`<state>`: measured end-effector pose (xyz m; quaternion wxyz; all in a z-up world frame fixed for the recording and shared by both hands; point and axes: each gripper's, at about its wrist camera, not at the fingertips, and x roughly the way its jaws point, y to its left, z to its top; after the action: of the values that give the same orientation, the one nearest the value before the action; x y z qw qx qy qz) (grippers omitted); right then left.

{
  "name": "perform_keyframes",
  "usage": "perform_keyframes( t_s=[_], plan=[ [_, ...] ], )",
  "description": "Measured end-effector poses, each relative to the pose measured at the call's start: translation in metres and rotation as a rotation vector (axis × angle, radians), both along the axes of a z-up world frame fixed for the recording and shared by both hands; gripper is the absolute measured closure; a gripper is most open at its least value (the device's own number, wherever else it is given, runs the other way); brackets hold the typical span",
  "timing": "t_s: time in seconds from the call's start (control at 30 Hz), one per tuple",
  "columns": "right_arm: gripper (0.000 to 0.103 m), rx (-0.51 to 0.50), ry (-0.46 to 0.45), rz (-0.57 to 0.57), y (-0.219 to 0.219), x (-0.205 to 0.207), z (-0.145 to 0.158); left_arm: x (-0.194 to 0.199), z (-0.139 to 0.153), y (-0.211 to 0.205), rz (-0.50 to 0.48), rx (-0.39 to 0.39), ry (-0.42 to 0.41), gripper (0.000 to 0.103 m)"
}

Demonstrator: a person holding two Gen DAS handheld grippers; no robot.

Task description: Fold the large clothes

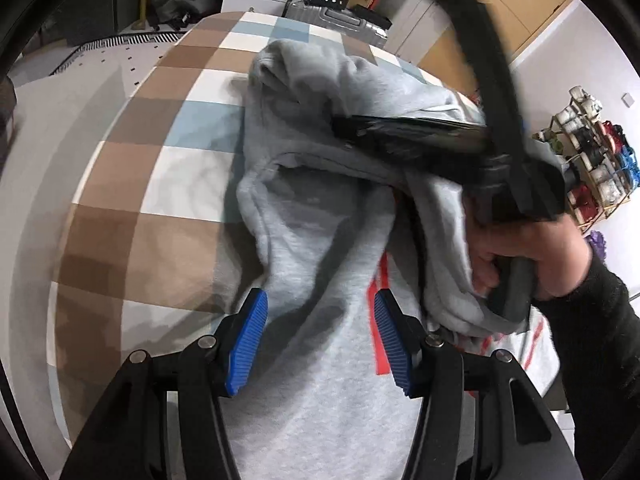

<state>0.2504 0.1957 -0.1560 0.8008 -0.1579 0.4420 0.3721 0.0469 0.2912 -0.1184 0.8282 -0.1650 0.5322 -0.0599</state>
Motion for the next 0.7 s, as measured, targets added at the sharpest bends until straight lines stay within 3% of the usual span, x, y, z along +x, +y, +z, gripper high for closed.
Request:
perform_keyframes(
  t_s=[0.03, 0.1, 0.17, 0.27, 0.37, 0.4, 0.5, 0.57, 0.63, 0.67, 0.7],
  plan=[
    [0.091, 0.041, 0.042, -0.016, -0.006, 0.004, 0.002, 0.001, -0.003, 0.001, 0.007, 0.009, 0.006, 0.053],
    [0.060, 0.131, 0.203, -0.026, -0.020, 0.013, 0.008, 0.003, -0.007, 0.012, 0.019, 0.013, 0.027, 0.053],
    [0.048, 0.178, 0.252, -0.030, -0.037, 0.013, 0.020, 0.005, -0.012, 0.019, 0.031, -0.005, 0.052, 0.053],
    [0.042, 0.235, 0.210, -0.049, -0.077, 0.018, 0.049, 0.007, -0.013, 0.023, 0.026, -0.033, 0.068, 0.053],
    [0.015, 0.250, 0.071, -0.219, -0.141, 0.042, 0.073, 0.012, -0.012, 0.016, 0.006, -0.017, 0.065, 0.053],
    [0.012, 0.230, 0.024, -0.313, -0.166, 0.056, 0.077, 0.013, -0.013, 0.014, 0.001, -0.014, 0.065, 0.053],
    [0.012, 0.149, -0.025, -0.572, -0.227, 0.100, 0.073, 0.015, -0.018, 0.001, -0.033, 0.009, 0.072, 0.053],
    [0.012, 0.119, 0.013, -0.757, -0.268, 0.133, 0.061, 0.018, -0.021, -0.009, -0.052, 0.044, 0.079, 0.053],
    [0.015, 0.137, 0.061, -0.847, -0.295, 0.158, 0.047, 0.020, -0.023, -0.015, -0.058, 0.075, 0.077, 0.053],
    [0.022, 0.142, 0.093, -0.873, -0.302, 0.169, 0.039, 0.022, -0.023, -0.015, -0.060, 0.085, 0.066, 0.053],
    [0.041, 0.142, 0.134, -0.881, -0.303, 0.179, 0.028, 0.025, -0.023, -0.015, -0.064, 0.096, 0.065, 0.053]
  ],
)
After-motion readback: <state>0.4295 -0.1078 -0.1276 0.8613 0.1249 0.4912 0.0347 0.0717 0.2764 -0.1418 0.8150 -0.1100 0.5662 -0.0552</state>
